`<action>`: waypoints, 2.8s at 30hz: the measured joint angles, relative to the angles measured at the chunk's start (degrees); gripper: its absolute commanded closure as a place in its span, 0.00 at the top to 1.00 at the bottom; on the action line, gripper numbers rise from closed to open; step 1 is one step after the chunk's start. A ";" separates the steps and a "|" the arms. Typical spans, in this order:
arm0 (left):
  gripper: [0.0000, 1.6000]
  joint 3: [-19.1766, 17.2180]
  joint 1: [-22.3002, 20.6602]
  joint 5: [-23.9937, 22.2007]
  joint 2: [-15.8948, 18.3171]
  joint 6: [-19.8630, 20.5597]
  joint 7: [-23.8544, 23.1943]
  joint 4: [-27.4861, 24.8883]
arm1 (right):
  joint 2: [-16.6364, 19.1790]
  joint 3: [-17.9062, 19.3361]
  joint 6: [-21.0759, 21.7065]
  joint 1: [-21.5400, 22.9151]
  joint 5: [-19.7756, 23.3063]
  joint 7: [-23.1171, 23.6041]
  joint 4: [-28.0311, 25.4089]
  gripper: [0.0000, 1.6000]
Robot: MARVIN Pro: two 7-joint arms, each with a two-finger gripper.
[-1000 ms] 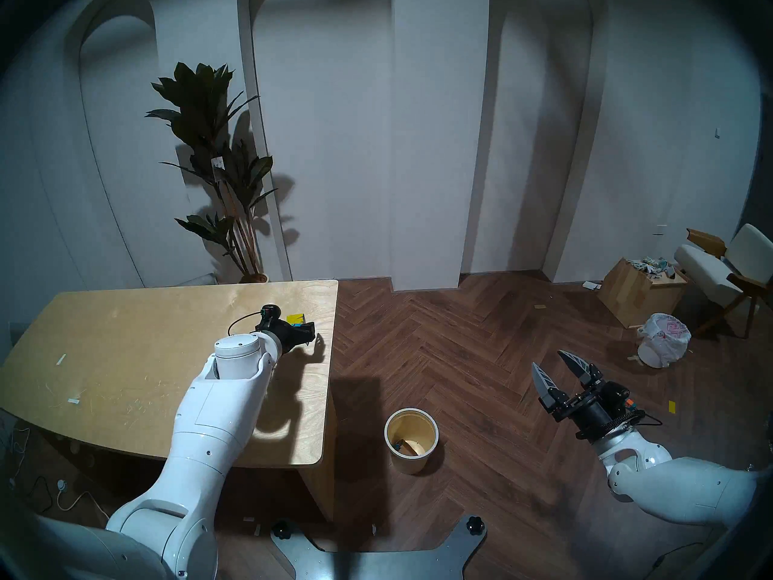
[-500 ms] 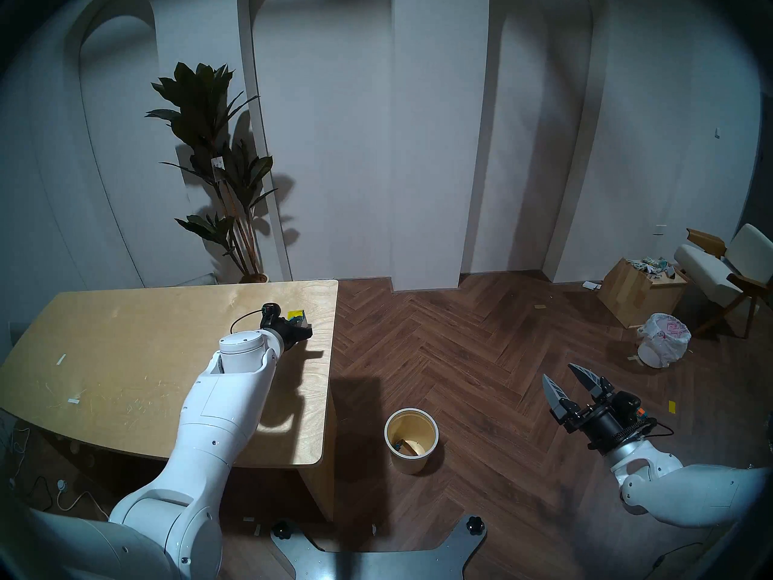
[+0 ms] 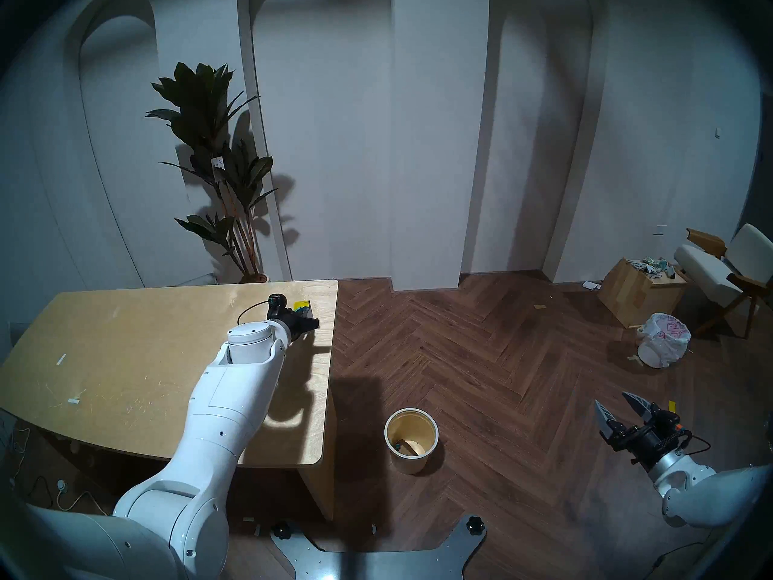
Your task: Put the trash into the trash bin on the ground
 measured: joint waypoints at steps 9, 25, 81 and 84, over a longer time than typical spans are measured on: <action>0.00 3.16 -1.73 -0.13 -2.78 -0.42 0.63 0.20 | 1.91 1.94 0.00 -0.89 3.24 -1.25 -0.92 1.00; 0.00 9.13 -5.97 0.48 -10.13 -4.16 3.80 7.22 | -0.27 11.78 0.00 4.21 14.14 -8.05 -15.11 1.00; 0.00 10.44 -21.86 0.50 -19.59 -26.88 5.80 48.83 | -1.22 11.57 6.88 6.52 11.51 -26.32 -15.20 1.00; 0.00 10.42 -22.41 0.33 -19.93 -27.38 5.58 49.78 | -1.31 11.51 6.87 6.65 11.25 -26.60 -15.22 1.00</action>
